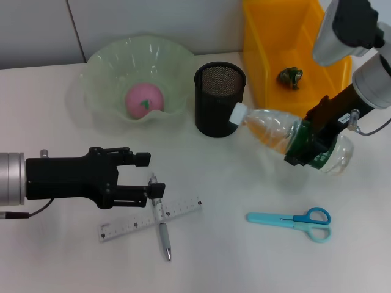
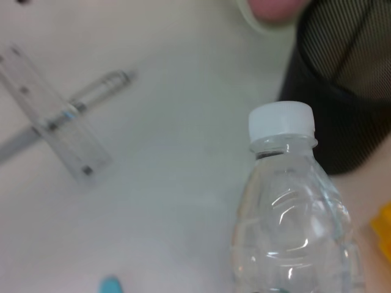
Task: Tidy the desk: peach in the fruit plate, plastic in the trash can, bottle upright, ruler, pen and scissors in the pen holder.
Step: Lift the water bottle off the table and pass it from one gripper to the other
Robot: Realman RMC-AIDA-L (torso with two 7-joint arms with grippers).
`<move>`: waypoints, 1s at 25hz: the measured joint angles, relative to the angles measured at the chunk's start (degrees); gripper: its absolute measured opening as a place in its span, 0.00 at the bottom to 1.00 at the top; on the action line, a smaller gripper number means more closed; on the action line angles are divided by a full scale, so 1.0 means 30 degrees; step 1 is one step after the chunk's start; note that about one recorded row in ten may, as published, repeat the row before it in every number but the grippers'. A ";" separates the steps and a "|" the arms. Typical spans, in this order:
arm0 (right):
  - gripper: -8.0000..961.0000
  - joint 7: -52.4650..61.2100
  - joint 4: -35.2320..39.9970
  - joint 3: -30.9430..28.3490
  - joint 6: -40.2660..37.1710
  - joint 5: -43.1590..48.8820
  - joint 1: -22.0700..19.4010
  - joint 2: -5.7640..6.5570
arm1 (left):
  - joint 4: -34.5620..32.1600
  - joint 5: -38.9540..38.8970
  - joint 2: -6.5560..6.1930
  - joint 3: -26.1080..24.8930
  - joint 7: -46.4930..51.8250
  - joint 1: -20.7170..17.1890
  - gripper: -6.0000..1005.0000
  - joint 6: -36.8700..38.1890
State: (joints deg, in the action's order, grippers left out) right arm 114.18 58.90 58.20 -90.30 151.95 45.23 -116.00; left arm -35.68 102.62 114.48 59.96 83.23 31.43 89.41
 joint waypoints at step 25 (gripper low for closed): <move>0.79 -1.0378 0.0169 -0.3992 -0.1670 -1.7825 -0.7620 -0.0694 | 0.1851 -0.3150 0.1243 -0.3978 -0.0476 0.0214 0.80 0.0287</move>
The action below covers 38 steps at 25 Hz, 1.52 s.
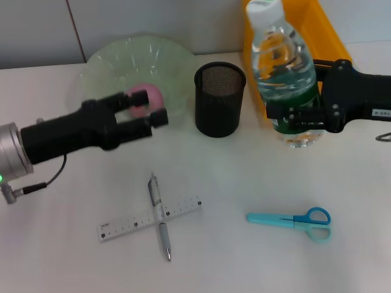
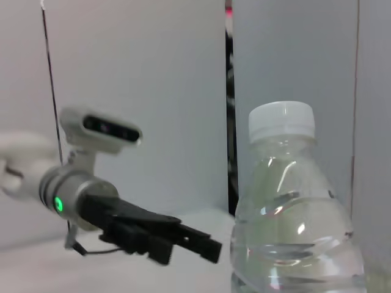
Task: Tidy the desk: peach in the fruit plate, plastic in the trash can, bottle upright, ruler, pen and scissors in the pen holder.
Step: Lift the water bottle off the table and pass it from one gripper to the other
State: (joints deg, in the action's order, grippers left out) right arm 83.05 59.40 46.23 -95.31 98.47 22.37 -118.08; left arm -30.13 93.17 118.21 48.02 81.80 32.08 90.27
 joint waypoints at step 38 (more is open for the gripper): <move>0.79 -0.4901 -0.8881 0.1747 0.0514 -0.0421 0.2608 -0.0276 | 0.3296 -0.1761 0.0217 0.0113 -0.3971 0.1732 0.80 0.2341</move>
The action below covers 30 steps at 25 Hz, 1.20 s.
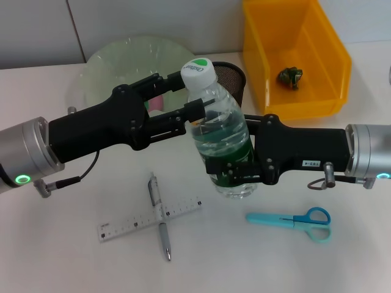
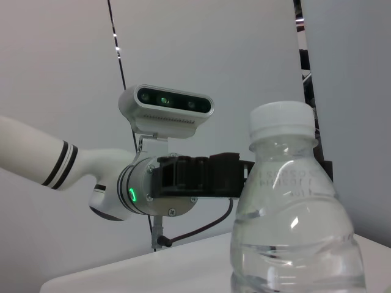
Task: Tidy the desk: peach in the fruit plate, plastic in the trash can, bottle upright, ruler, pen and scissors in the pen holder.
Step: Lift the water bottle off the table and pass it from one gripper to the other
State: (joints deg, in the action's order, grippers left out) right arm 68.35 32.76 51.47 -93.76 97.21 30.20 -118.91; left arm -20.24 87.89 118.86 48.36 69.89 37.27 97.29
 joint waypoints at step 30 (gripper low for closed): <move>0.79 -0.0547 -0.0872 0.0305 0.0294 -0.0003 0.0518 -0.0028 | 0.0773 -0.0705 0.0046 0.0286 -0.0302 0.0224 0.80 0.0543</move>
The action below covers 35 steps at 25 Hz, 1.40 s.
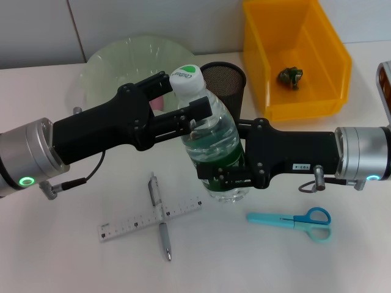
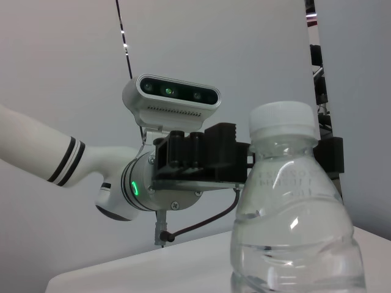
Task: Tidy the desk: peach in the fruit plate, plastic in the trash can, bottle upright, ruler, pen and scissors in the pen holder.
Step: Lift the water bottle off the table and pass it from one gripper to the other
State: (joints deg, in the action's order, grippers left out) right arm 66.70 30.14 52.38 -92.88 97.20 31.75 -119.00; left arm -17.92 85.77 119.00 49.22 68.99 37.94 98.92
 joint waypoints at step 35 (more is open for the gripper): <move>0.79 0.0002 -0.0143 0.0094 -0.0034 -0.0029 0.0022 -0.0029 | 0.0470 0.0017 0.0031 0.0029 -0.0560 0.0139 0.80 0.0219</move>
State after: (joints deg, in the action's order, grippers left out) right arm 66.71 29.71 52.66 -92.99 97.11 31.82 -119.09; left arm -16.51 85.82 119.09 49.31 67.31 38.36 99.58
